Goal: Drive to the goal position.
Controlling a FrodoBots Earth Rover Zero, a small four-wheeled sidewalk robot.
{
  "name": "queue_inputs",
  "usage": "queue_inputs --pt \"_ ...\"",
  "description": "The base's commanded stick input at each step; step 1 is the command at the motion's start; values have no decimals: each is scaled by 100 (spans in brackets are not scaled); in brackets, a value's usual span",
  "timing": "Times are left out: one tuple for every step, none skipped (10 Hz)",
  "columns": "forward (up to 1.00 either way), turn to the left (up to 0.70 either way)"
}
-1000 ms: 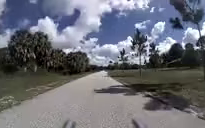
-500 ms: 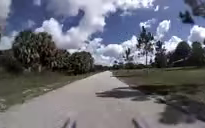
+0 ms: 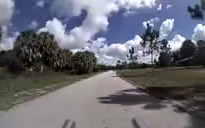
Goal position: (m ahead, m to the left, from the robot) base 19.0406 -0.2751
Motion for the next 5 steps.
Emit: queue_inputs --pt "70 0" --pt "70 0" --pt "70 0" --pt "70 0" --pt "70 0"
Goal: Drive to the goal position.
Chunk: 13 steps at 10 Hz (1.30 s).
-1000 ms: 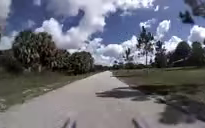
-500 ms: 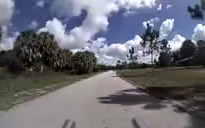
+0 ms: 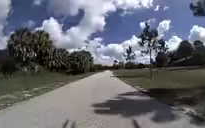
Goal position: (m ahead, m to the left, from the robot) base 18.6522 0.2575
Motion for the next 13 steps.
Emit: queue_inputs --pt "70 0" --pt "70 0" --pt "70 12" --pt "70 30" --pt "70 35" --pt "70 35" --pt "70 11" --pt "70 0" --pt "70 0" --pt "70 0" --pt "70 0" --pt "70 0" --pt "70 0"
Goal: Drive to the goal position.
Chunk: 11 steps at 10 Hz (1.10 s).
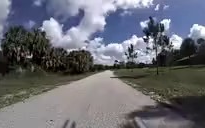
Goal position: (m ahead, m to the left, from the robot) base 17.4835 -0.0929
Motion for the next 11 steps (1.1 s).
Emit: queue_inputs --pt "70 0" --pt "70 0" --pt "70 0" --pt "70 0" --pt "70 0" --pt "70 0" --pt "70 4" --pt "70 23" --pt "70 29" --pt "70 15" --pt "70 0"
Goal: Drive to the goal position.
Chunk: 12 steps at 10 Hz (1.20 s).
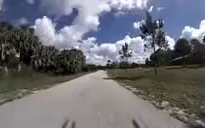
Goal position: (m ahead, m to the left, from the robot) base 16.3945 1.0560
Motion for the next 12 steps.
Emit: queue_inputs --pt "70 0" --pt "70 0" --pt "70 0" --pt "70 0" --pt "70 15" --pt "70 35" --pt "70 35" --pt "70 35" --pt "70 19" --pt "70 0" --pt "70 0" --pt "70 0"
